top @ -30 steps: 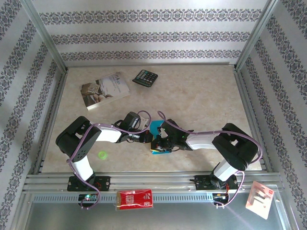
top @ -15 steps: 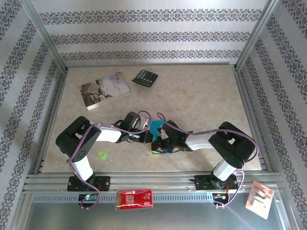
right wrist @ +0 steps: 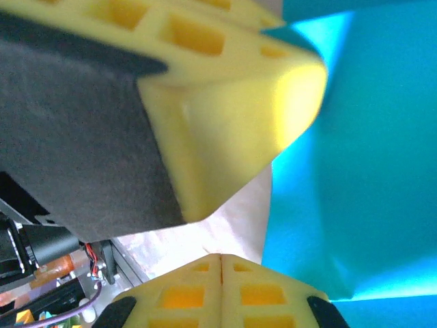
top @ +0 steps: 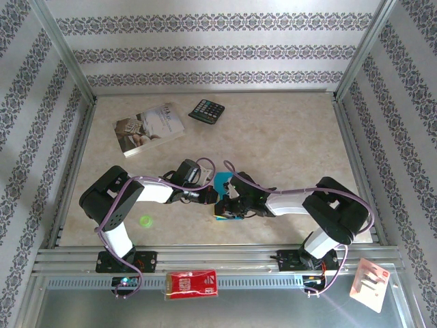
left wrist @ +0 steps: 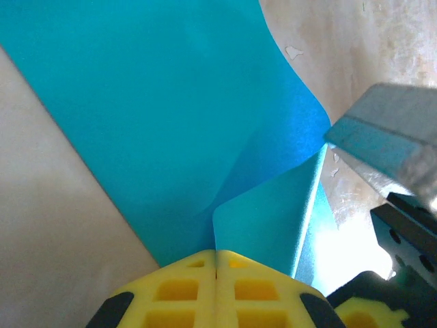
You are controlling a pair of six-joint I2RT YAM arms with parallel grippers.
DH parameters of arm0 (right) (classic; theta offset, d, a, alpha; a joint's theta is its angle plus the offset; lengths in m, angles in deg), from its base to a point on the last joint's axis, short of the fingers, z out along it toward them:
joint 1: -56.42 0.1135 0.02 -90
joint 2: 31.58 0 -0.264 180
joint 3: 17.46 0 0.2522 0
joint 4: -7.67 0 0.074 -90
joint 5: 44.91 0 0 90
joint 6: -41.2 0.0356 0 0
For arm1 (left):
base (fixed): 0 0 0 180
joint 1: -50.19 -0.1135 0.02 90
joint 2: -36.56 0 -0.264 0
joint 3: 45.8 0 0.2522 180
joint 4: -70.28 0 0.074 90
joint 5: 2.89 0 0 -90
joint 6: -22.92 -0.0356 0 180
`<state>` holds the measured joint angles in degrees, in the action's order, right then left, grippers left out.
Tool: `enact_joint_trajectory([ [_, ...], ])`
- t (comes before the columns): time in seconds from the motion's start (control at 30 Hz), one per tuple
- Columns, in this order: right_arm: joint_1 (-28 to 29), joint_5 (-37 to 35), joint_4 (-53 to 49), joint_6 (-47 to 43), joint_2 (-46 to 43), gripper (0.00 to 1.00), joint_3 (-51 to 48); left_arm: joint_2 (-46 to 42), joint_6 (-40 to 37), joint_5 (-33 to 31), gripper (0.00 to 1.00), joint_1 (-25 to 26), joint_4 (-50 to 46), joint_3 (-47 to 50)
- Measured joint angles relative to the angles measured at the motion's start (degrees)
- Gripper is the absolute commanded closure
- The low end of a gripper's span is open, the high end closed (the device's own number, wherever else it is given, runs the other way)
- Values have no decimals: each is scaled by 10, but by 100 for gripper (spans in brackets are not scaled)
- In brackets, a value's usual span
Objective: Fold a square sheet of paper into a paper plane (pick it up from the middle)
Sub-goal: Fold the triangle a second time at the center of the table.
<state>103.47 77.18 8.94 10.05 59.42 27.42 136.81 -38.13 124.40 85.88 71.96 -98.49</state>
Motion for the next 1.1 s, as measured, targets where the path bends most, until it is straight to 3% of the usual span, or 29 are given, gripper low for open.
enact_joint_trajectory([
  [1.1,8,8,15,2,19,98,-13,0,-2,-3,100,2,-3,-1],
])
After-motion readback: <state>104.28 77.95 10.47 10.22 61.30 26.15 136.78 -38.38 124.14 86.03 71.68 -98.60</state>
